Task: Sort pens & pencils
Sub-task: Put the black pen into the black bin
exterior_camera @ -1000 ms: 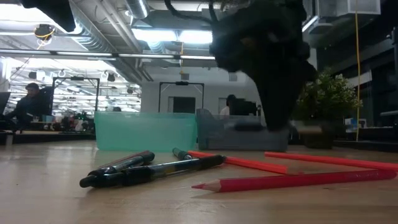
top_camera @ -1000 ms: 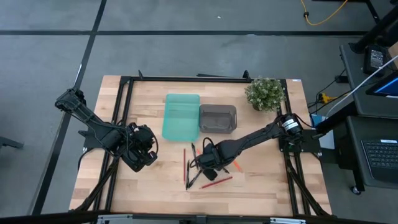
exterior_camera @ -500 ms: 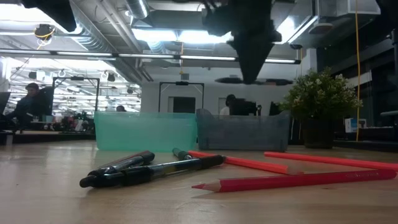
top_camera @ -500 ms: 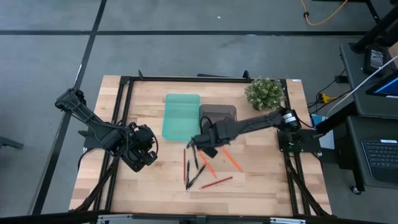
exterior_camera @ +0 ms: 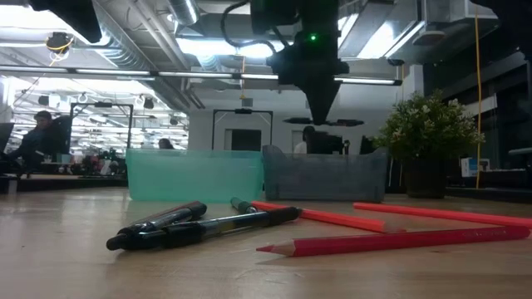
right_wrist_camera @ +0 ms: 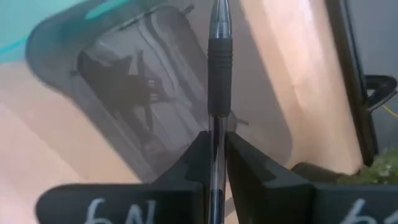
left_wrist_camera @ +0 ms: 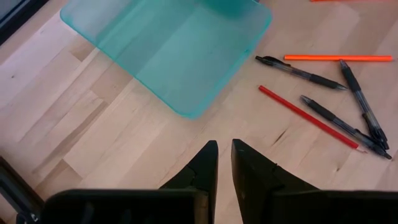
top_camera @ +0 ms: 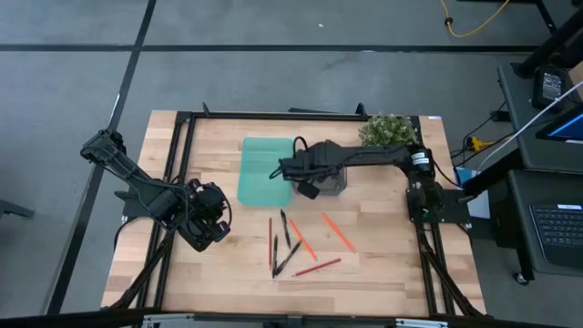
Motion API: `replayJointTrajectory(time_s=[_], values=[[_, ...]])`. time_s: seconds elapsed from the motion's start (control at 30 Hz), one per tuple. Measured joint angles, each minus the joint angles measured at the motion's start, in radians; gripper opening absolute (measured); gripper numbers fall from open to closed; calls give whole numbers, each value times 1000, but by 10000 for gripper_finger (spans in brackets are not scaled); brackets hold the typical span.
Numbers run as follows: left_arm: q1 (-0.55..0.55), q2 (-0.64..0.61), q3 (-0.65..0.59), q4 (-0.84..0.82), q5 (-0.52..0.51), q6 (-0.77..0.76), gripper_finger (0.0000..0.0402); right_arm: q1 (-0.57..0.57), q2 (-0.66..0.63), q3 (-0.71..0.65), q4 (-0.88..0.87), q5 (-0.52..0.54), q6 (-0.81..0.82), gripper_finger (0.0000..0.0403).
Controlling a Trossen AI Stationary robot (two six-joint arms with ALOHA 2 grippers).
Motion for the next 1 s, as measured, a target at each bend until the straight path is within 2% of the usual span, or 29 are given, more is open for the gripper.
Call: replayJointTrajectory(time_s=[0.3,0.67,1.0], values=[[0,0,0,-31,-2,-9,41,-37,3,-196,109,-22,-49,42],[3,0,0,-30,-17,-26,41,-45,2,-325,300,-77,-125,44],[3,0,0,-30,-21,-40,41,-45,2,-290,316,-100,-178,114]])
